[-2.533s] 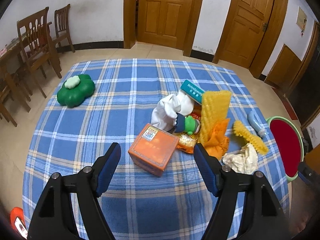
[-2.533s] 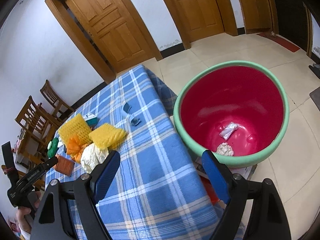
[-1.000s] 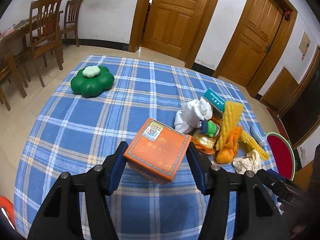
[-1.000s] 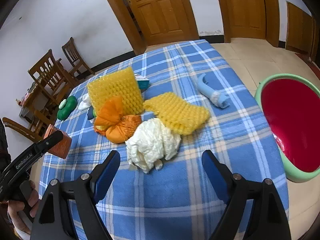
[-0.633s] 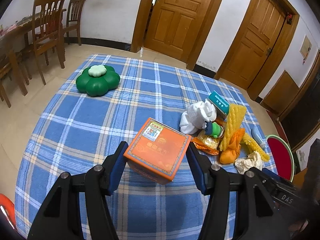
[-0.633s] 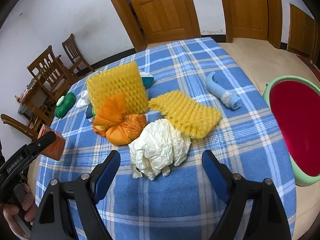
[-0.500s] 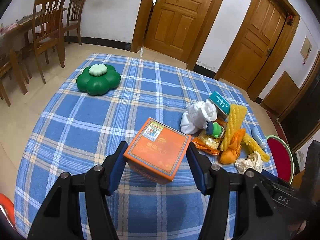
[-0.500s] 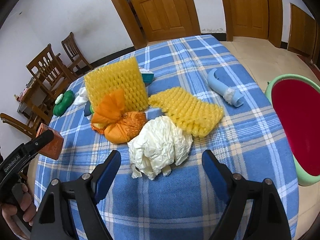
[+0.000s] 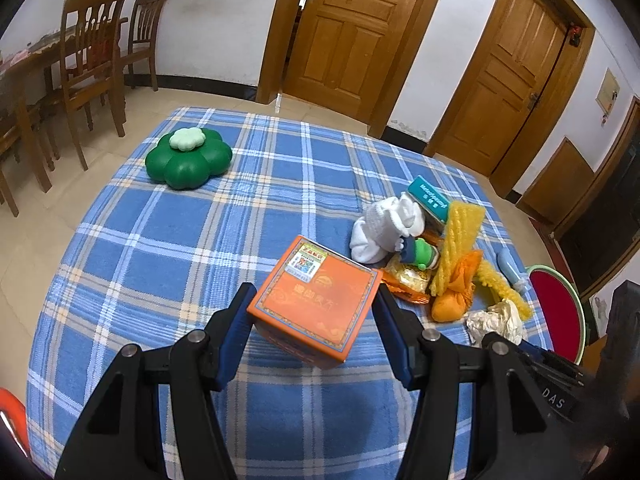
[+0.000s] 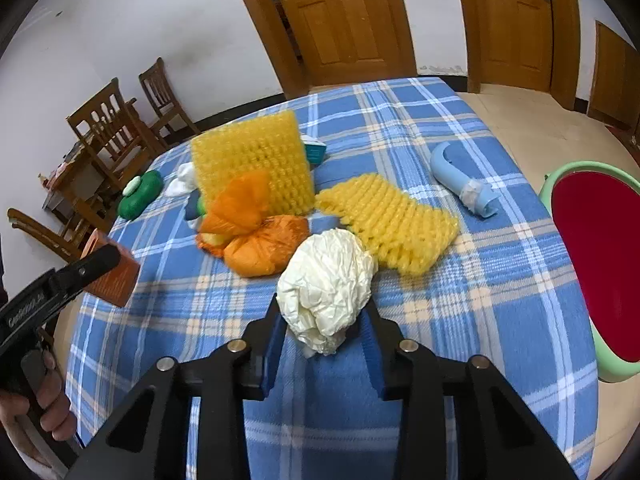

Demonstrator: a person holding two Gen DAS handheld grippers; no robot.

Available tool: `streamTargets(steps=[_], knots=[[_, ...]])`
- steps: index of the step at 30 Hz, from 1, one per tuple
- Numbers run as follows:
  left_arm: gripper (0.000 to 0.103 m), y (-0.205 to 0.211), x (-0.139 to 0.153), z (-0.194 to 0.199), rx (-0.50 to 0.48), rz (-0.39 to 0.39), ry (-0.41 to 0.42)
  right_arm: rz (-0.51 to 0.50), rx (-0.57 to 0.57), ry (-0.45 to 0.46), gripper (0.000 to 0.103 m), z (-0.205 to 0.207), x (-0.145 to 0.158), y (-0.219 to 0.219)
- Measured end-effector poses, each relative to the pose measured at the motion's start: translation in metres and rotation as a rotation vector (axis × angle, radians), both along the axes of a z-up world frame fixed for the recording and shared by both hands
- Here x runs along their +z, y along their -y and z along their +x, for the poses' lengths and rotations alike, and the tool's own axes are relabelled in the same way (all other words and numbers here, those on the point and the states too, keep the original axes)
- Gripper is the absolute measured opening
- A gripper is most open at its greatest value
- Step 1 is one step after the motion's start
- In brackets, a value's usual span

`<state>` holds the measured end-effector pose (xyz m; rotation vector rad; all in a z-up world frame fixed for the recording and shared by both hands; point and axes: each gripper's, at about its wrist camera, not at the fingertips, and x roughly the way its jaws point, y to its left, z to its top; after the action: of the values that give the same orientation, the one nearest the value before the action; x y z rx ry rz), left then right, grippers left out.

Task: Collect trash
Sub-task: 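Lift the orange box and paper ball and carry them toward the red bucket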

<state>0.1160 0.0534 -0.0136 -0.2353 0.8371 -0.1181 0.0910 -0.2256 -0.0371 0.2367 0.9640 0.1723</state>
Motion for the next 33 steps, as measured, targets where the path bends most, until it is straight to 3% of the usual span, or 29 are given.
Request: streamTargets(steps=[7,14,33], knots=[[0.059,0.009,0.007,-0.007,-0.021,-0.001,0.011,0.048,0.014,0.003,0.037,-0.021,0.008,0.006],[0.059,0.022,0.016,-0.014,-0.062,-0.026,0.022,0.061,-0.004,0.062,0.037,-0.043,0.030,0.019],[0.059,0.095,0.041,-0.017,-0.252,-0.057,0.018,0.055,-0.209,0.136,0.037,-0.066,0.054,0.103]])
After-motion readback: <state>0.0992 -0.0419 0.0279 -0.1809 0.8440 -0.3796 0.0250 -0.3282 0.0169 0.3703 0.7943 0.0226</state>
